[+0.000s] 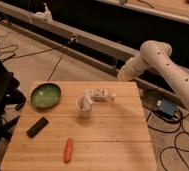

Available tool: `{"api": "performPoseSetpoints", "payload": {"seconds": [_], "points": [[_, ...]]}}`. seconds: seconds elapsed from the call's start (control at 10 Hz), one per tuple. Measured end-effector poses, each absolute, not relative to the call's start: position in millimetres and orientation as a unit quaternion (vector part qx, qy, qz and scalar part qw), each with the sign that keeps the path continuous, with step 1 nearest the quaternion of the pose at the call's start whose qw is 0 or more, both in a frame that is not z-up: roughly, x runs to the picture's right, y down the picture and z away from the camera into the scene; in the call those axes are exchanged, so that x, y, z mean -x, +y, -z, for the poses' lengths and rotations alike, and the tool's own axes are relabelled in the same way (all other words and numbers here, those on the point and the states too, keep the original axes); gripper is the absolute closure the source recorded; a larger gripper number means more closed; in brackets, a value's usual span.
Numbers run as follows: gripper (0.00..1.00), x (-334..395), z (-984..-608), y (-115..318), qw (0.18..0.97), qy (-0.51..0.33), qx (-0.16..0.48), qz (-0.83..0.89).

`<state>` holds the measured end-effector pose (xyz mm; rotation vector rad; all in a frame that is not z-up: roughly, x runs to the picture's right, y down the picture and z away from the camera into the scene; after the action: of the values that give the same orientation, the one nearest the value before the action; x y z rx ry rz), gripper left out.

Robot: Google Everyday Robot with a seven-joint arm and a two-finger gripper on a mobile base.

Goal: Move the arm in a circular motion

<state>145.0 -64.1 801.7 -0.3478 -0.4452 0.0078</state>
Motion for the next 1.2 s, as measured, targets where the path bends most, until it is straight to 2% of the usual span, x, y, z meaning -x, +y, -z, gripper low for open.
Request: {"api": "performPoseSetpoints", "payload": {"seconds": [0.3, 0.6, 1.0, 1.2], "points": [[1.00, -63, -801, -56, 0.938, -0.289, 0.184, 0.049], [1.00, -15, -782, -16, 0.908, -0.351, 0.207, 0.097], [1.00, -41, -754, 46, 0.895, -0.361, 0.236, 0.114], [1.00, -90, -746, 58, 0.913, -0.331, 0.226, 0.081]]}}
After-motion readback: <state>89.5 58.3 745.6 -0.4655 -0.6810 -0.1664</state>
